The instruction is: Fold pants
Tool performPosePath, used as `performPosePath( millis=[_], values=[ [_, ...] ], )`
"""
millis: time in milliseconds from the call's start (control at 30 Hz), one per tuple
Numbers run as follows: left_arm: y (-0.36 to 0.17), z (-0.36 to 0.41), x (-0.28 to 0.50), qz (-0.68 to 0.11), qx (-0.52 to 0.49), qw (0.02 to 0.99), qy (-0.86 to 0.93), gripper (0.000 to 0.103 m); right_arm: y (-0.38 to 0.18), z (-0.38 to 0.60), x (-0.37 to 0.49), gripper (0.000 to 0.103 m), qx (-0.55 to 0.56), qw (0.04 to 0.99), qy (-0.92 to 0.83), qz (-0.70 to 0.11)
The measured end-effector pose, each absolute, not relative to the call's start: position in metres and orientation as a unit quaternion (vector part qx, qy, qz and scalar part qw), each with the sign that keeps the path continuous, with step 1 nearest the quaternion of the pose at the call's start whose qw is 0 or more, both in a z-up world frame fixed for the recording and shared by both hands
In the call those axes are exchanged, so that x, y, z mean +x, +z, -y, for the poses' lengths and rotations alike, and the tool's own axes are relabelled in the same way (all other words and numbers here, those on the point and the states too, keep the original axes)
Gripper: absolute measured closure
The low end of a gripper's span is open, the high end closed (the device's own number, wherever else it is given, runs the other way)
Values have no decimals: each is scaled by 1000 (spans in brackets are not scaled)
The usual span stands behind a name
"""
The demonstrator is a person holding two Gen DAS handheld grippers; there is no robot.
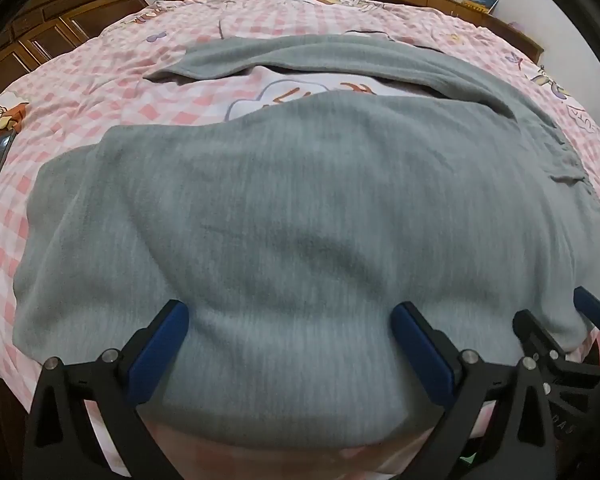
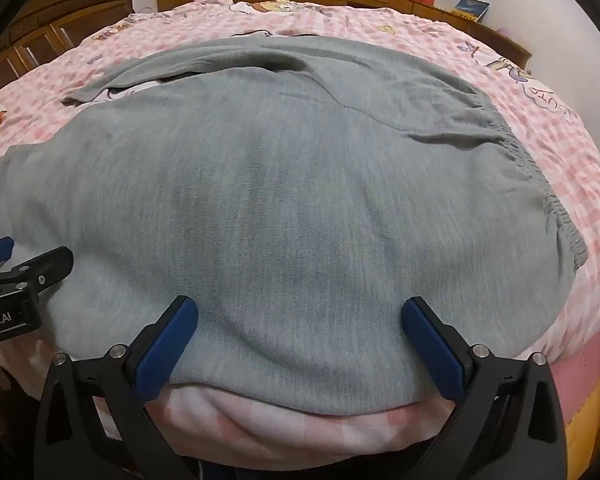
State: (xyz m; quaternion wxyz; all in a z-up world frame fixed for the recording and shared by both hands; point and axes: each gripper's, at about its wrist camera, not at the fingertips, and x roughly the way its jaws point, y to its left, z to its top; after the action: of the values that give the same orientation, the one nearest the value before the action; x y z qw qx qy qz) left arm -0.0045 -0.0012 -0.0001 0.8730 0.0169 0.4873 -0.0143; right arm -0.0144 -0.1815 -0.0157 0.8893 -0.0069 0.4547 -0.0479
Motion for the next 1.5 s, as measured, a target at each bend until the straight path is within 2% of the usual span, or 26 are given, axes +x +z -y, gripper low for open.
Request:
performPosePath(
  millis=[233,433,1500],
  values=[
    [-2,0,-4,-488,19,873,-22,0,-17,183,-14,0,-8,892,-45,-449],
    [-2,1,-5,-488,21,872,-21,0,-15,182,-5,0,11,876,-61,-478],
    [-3,0,-5,-483,21,875,-23,0,-15,179,-10,0,2,883,-61,-465]
  ],
)
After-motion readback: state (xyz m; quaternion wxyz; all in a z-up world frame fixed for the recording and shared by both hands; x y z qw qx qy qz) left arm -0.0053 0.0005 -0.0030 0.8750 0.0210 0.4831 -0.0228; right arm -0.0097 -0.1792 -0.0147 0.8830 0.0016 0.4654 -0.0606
